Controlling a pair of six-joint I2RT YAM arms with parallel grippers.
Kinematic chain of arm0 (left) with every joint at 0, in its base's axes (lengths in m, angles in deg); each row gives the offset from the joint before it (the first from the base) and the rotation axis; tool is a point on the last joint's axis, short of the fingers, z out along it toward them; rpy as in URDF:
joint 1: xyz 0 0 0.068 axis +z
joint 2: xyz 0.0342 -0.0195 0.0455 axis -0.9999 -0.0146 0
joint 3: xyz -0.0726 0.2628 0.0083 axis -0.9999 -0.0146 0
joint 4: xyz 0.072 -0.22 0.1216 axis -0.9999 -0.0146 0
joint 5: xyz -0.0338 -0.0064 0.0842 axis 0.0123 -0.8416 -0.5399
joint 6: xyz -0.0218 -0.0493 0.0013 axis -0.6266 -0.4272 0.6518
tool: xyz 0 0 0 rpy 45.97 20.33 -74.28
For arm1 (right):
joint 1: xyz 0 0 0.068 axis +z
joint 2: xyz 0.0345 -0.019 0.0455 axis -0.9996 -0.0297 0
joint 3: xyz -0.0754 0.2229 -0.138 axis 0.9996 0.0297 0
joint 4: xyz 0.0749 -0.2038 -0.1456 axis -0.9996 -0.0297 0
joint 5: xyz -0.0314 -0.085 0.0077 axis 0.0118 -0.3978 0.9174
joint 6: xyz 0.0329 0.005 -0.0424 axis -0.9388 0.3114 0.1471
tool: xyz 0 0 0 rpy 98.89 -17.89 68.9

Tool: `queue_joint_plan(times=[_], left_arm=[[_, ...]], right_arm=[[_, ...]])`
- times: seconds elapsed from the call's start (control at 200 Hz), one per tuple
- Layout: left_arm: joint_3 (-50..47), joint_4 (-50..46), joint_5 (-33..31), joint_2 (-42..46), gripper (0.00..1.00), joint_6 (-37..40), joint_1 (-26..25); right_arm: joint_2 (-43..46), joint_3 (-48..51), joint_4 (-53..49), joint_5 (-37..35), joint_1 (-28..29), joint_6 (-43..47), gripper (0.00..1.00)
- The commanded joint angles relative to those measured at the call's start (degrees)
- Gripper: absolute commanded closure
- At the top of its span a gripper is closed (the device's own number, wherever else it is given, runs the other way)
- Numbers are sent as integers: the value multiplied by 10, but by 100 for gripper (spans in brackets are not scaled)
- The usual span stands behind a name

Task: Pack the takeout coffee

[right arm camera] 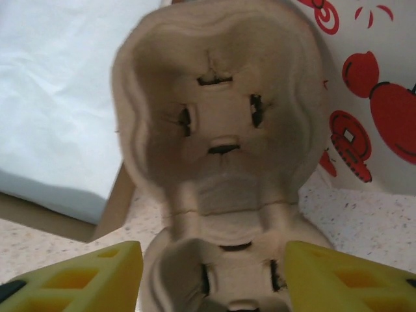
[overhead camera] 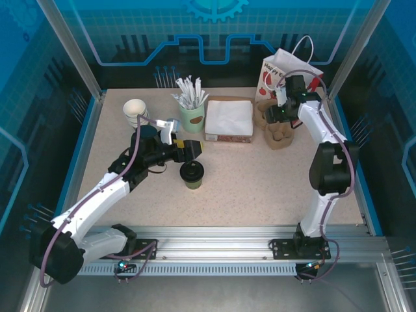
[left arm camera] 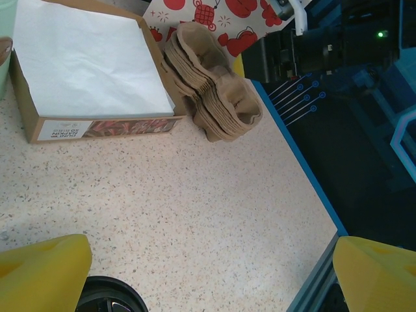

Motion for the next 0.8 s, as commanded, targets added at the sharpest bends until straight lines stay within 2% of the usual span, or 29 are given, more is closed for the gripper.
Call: queue_joint_plan(times=[0.0, 0.285, 0.48, 0.795], left_arm=[[17, 2, 2, -5, 3, 19, -7], [21, -4, -6, -10, 3, 23, -7], [21, -2, -4, -16, 3, 22, -6], [19, -3, -6, -18, 4, 23, -7]], right_arm=[[-33, -45, -49, -7, -6, 28, 43], [-79, -90, -78, -28, -6, 49, 49], [-90, -92, -80, -12, -5, 53, 53], [-109, -108, -89, -3, -2, 60, 53]])
